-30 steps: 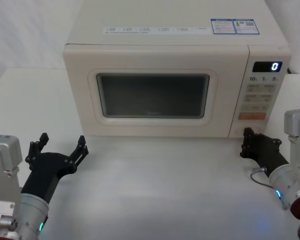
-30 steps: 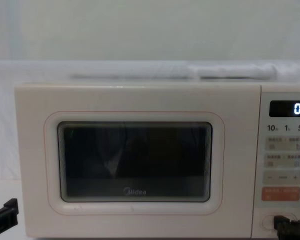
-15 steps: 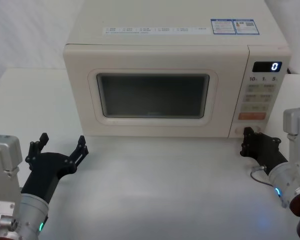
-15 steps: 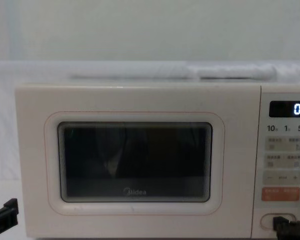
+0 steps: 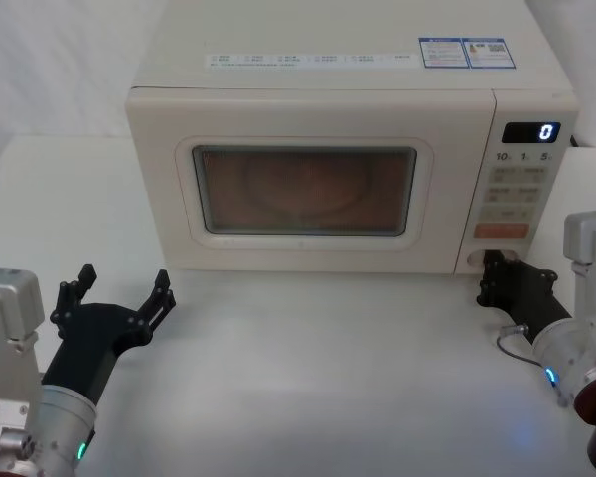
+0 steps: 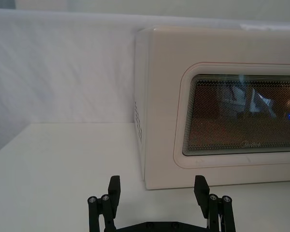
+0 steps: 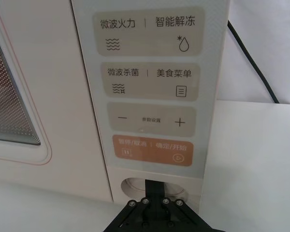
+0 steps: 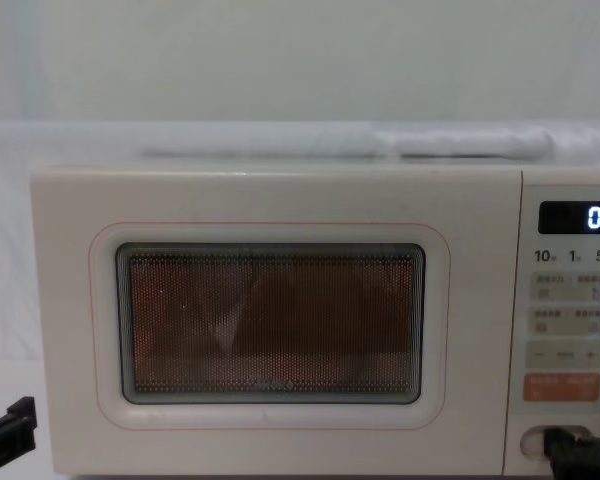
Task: Press the button to open the microwave door with one hand; close the microwave door with the other hand.
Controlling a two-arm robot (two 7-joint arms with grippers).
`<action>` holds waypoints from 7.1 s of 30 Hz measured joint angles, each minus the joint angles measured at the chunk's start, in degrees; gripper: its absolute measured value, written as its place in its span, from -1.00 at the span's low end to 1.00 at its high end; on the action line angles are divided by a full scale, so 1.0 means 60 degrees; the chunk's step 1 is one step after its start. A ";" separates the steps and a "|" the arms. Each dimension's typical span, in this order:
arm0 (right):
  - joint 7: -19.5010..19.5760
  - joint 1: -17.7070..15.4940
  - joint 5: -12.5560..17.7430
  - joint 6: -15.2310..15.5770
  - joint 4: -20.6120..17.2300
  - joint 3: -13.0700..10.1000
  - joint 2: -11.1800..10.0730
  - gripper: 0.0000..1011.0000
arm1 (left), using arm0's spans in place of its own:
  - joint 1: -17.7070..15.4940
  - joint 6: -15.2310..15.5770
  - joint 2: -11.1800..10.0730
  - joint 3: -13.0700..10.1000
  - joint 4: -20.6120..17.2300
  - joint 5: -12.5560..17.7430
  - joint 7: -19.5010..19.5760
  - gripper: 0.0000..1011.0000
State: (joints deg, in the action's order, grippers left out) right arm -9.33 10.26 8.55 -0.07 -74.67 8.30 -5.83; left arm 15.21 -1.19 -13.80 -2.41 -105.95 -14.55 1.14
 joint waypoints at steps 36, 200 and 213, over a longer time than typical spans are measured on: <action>-0.0051 0.0071 0.0089 -0.0002 0.0024 0.0035 -0.0064 -1.00 | 0.0000 0.0000 0.0000 0.0000 0.0000 0.0000 0.0000 0.98; -0.1324 -0.1424 0.1584 0.1084 -0.3165 -0.0702 -0.2258 0.98 | 0.0000 0.0000 0.0000 0.0000 0.0000 0.0000 0.0000 0.73; -0.1323 -0.1424 0.1584 0.1084 -0.3165 -0.0701 -0.2259 0.98 | 0.0000 0.0000 0.0000 0.0000 0.0000 0.0000 0.0000 -0.12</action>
State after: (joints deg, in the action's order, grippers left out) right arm -17.27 1.71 18.06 6.43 -93.66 4.09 -19.38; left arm 15.21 -1.19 -13.81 -2.41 -105.95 -14.54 1.14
